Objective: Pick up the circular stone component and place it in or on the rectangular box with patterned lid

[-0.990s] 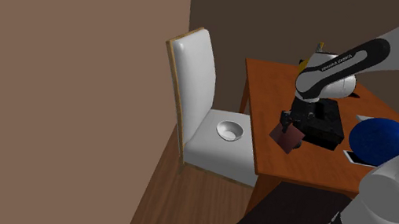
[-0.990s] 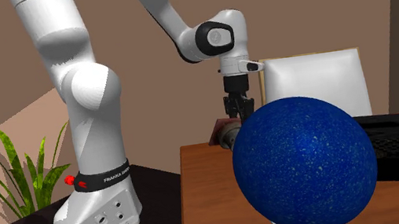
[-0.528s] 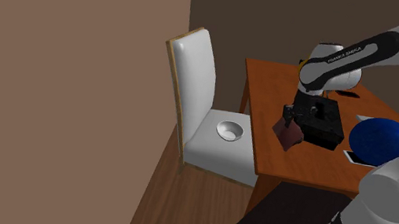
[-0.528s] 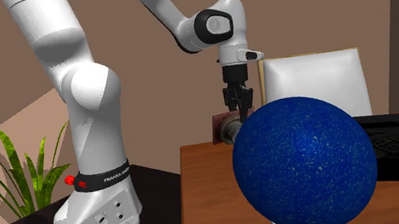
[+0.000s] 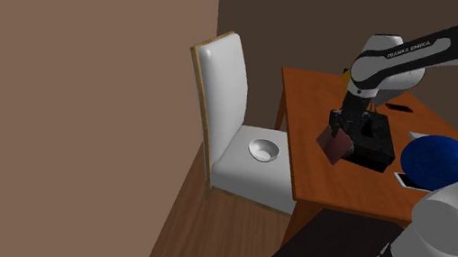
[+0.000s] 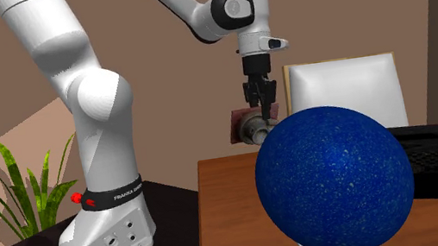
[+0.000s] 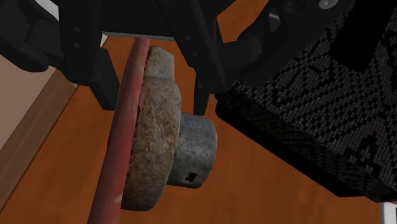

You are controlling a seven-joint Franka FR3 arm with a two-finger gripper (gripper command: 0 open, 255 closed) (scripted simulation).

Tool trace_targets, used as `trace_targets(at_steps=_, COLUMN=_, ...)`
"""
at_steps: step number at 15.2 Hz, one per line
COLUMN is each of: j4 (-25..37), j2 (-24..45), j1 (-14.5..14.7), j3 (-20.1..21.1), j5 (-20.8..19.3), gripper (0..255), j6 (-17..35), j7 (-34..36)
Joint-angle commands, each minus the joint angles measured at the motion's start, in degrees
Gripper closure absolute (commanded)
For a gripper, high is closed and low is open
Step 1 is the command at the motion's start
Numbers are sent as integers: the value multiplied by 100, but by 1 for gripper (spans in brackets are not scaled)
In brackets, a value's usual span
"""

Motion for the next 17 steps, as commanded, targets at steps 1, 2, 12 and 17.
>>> trace_targets(at_steps=1, j4=96, j2=-84, j1=2, j3=23, j5=0, gripper=255, j6=-178, j7=16)
trace_targets(at_steps=2, j4=143, j2=-125, j1=1, j3=32, j5=0, gripper=255, j6=-267, j7=20)
trace_targets(at_steps=12, j4=685, j2=-440, j1=2, j3=116, j5=10, gripper=255, j6=-1121, j7=46)
trace_targets(at_steps=17, j4=997, j2=-538, j1=8, j3=154, j5=24, gripper=255, j6=-1530, j7=52)
